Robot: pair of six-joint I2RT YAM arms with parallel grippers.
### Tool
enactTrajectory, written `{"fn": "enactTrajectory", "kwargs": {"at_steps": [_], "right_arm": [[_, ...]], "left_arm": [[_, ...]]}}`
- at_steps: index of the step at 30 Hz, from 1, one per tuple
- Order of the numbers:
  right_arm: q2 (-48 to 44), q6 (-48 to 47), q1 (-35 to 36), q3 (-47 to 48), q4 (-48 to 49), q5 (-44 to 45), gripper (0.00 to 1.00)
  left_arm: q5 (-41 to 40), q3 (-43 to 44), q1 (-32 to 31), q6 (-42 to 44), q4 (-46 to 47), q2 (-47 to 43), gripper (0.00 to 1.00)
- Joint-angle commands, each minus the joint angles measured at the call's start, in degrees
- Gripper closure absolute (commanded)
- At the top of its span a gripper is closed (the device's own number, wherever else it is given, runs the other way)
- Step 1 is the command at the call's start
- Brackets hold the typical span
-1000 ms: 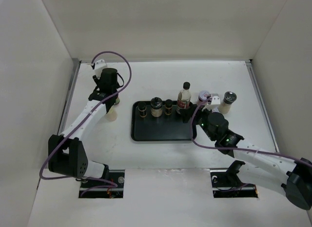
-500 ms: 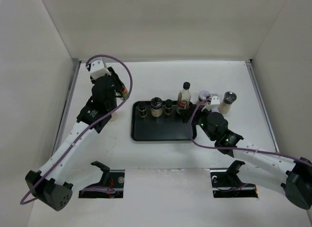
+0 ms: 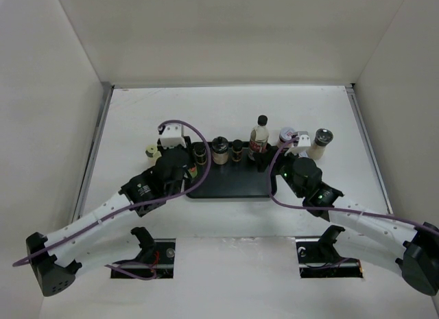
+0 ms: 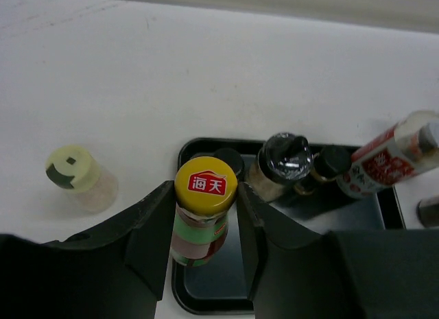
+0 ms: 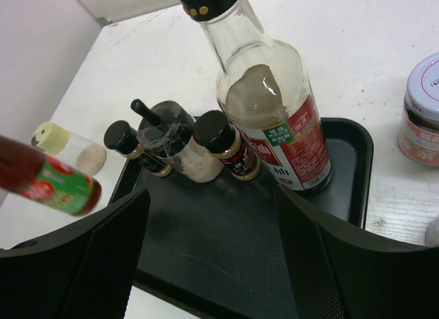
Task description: Organize the condiment bottles
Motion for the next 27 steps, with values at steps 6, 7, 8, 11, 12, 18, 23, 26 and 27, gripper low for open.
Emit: {"fn": "enactTrajectory", "kwargs": {"at_steps": [6, 7, 8, 11, 12, 18, 23, 26, 27], "right_arm": [[-0.9, 0.4, -0.9, -0.3, 4.2, 0.3, 0.22], [-0.8, 0.3, -0.9, -0.3, 4.2, 0.3, 0.22], [-0.8, 0.3, -0.9, -0.3, 4.2, 0.3, 0.22], [-0.8, 0.4, -0.9, -0.3, 4.2, 0.3, 0.22], [-0.7, 0.4, -0.9, -0.3, 4.2, 0.3, 0.22], [-0.9, 0.3, -0.8, -0.3, 4.2, 0.3, 0.22], [-1.1, 0.3, -0.8, -0.3, 4.2, 0.3, 0.22], [-0.9, 0.3, -0.8, -0.3, 4.2, 0.3, 0.22], [-0.8, 0.3, -0.7, -0.3, 4.2, 0.3, 0.21]], "left_arm": [[-4.4, -2.5, -5.9, -3.6, 10.4, 1.8, 0.77], [-4.4, -2.9, -6.1, -3.6, 10.9, 2.3, 0.77], [-4.5, -3.5, -6.3, -3.6, 11.4, 2.5, 0.77], [-4.2, -5.9, -6.3, -4.0, 13.3, 3.2, 0.77], [-4.2, -6.9, -6.4, -4.0, 14.3, 3.2, 0.77], [-3.7, -11.6, -7.1, -5.4, 17.4, 3.3, 0.72], [-4.1, -16.0, -7.5, -7.3, 19.7, 1.5, 0.54], [-4.4, -17.4, -7.6, -7.6, 19.8, -0.8, 0.39], [-4.5, -17.7, -7.7, -7.5, 19.8, -1.7, 0.35]]}}
